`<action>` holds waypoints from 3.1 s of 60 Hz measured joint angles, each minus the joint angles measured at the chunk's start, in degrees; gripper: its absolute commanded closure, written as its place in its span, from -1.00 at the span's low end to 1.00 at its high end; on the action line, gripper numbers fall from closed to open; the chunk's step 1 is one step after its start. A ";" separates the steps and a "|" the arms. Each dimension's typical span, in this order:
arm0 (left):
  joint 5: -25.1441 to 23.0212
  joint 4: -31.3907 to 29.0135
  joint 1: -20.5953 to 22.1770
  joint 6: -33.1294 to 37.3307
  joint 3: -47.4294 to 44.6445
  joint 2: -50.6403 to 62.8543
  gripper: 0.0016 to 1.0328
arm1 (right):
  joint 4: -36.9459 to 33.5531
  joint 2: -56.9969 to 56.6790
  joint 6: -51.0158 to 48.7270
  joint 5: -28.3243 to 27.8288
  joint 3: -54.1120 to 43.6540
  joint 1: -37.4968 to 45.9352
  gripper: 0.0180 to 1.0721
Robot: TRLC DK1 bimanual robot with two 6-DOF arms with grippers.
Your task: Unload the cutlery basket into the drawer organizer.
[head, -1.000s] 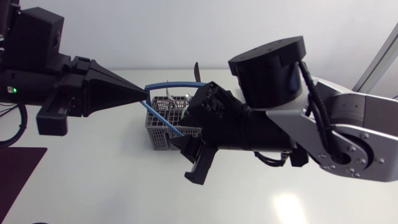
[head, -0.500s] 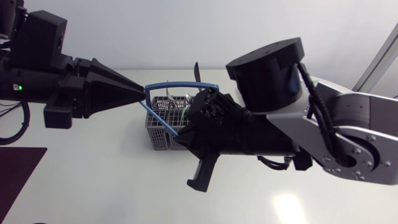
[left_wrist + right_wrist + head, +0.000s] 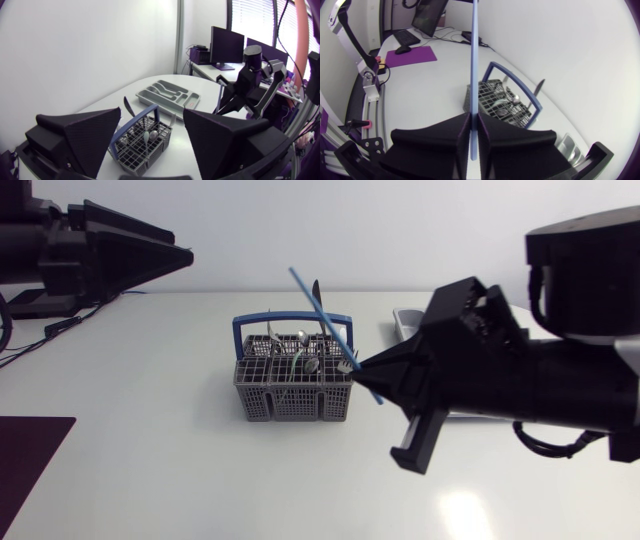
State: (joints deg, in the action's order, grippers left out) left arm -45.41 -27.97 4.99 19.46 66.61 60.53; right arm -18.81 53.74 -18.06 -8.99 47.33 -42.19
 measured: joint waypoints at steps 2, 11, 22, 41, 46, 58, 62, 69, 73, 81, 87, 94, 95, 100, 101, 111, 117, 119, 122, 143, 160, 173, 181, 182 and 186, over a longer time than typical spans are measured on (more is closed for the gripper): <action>2.03 0.42 0.85 0.00 -0.37 0.00 -0.91 | -0.37 -0.85 0.02 0.02 -0.48 1.70 0.89; 11.26 1.60 6.88 0.50 -3.30 0.63 -0.91 | -0.96 -2.47 0.28 -2.45 -3.30 12.61 0.89; 18.69 4.33 11.37 1.95 -6.51 2.08 -0.91 | 1.29 2.75 1.36 -4.83 -3.96 26.99 0.89; 24.57 8.55 13.90 5.22 -12.41 2.67 -0.91 | 6.34 23.98 6.14 -3.65 -0.39 36.92 0.88; 24.79 8.76 13.94 5.92 -12.63 2.73 -0.91 | 7.69 29.75 7.45 -1.51 2.27 37.03 0.88; 26.01 10.21 14.01 7.21 -14.34 2.91 -0.91 | 8.35 42.91 9.84 2.38 9.07 37.07 0.87; 26.27 10.38 14.10 7.61 -14.97 2.93 -0.91 | 8.31 45.88 10.23 3.10 10.84 37.11 0.86; 26.43 10.49 14.34 7.85 -15.37 2.97 -0.91 | 8.28 50.25 10.67 4.48 13.88 37.44 0.85; 26.45 10.54 14.34 8.07 -15.37 2.99 -0.91 | 7.89 51.98 10.88 4.83 15.28 37.73 0.80; 26.45 10.62 14.38 8.92 -15.45 3.02 -0.91 | 7.67 53.53 11.06 5.88 17.09 37.92 0.60; 26.47 10.78 14.69 9.14 -15.96 3.02 -0.91 | 7.65 54.12 11.04 5.88 17.46 38.16 0.44; 26.69 10.99 15.54 9.33 -16.04 3.56 -0.91 | 7.63 54.51 10.78 5.88 17.62 38.58 -0.02; 26.73 11.02 15.69 9.35 -16.04 3.63 -0.91 | 7.61 54.51 10.73 5.88 17.62 38.60 -0.09; 27.54 11.19 16.79 9.77 -16.04 4.04 -0.91 | 7.54 53.81 9.90 3.87 17.20 38.69 -0.46; 27.56 11.17 17.00 9.77 -16.04 4.04 -0.91 | 7.72 53.29 9.51 3.43 16.90 38.69 -0.50; 27.96 11.65 19.26 10.60 -16.04 5.92 -0.91 | 8.79 40.19 5.03 -8.74 9.64 39.08 -0.63; 27.98 11.65 21.42 10.84 -16.02 7.93 -0.91 | 9.64 32.41 2.56 -14.95 6.40 38.73 -0.63; 27.98 12.04 22.43 11.06 -16.00 8.63 -0.91 | 9.90 29.64 1.57 -16.83 4.92 38.40 -0.63; 27.96 12.46 23.45 11.13 -15.91 9.38 -0.91 | 10.25 26.97 0.72 -19.17 3.28 37.81 -0.63; 29.20 16.39 28.22 12.02 -13.64 18.64 -0.91 | 11.28 19.06 -3.04 -26.40 -2.14 29.73 -0.63; 31.28 20.28 30.51 12.22 -12.52 25.07 -0.91 | 12.00 24.09 -3.48 -27.19 -0.74 26.25 -0.63; 32.50 22.56 30.82 12.31 -10.16 28.37 -0.91 | 13.18 26.97 -4.31 -27.91 2.14 25.62 -0.63; 33.18 23.39 30.88 12.31 -9.90 29.66 -0.91 | 13.70 27.85 -4.35 -28.33 2.23 25.40 -0.60; 33.38 23.47 30.91 12.33 -9.88 29.79 -0.91 | 13.77 27.96 -4.35 -28.35 2.23 25.33 -0.58; 33.77 24.04 31.23 12.33 -9.75 30.75 -0.91 | 14.36 28.85 -4.52 -28.50 2.69 25.03 -0.50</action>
State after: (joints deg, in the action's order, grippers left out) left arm -11.64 -3.92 36.23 31.79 56.86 91.29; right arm -4.45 82.59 -22.59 -37.50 50.02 -17.17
